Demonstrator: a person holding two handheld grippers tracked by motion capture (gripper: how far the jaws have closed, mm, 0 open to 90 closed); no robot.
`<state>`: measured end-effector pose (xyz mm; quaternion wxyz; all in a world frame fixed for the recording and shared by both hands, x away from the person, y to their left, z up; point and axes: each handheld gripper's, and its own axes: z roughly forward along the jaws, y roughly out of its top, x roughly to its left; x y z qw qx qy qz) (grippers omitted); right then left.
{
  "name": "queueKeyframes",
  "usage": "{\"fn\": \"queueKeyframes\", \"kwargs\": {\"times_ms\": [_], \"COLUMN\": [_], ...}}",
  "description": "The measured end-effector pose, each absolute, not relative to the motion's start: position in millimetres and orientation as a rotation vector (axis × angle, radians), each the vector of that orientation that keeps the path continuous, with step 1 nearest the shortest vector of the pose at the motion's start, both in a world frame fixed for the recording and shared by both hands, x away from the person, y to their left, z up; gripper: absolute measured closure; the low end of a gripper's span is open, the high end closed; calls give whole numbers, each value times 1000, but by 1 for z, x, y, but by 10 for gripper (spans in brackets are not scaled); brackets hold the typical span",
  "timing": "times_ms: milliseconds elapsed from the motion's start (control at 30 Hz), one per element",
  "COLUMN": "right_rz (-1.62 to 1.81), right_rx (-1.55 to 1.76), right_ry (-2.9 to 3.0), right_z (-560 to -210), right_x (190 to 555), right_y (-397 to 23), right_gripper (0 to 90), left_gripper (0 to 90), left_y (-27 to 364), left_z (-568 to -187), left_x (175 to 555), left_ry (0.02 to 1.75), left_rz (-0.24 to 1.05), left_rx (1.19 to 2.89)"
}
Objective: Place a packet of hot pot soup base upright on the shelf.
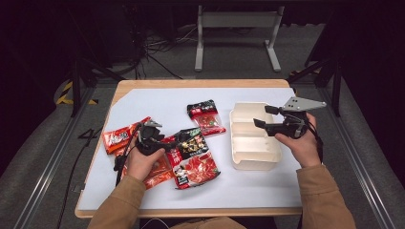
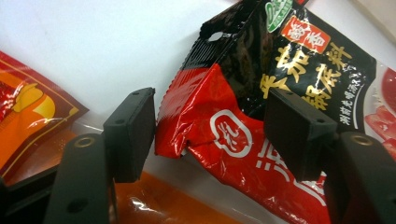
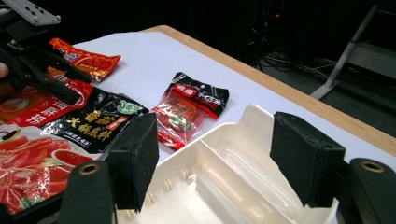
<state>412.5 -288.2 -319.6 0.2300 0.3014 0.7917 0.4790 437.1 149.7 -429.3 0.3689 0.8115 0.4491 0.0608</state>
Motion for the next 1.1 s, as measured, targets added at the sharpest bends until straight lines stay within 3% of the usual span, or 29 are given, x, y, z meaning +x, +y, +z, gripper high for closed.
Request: {"fn": "queueKeyframes", "kwargs": {"times_ms": [300, 400, 633, 1100], "right_rz": [1353, 1358, 1363, 1372], "right_rx": [826, 825, 828, 826], "right_ry": [2185, 2187, 2202, 2195], "right_z": [-320, -320, -321, -319], "right_x": [413, 413, 414, 413], "right_y": [-288, -288, -286, -287], "right_gripper": [321, 320, 328, 372], "left_gripper": [517, 639, 809, 857], "left_y": [149, 149, 152, 151], "left_z": [-432, -431, -429, -401], "left_x": [436, 436, 435, 417], "left_ry": [1165, 1174, 1163, 1086], "left_rz": [158, 169, 143, 192], "left_rx": [2091, 2091, 2055, 1977]}}
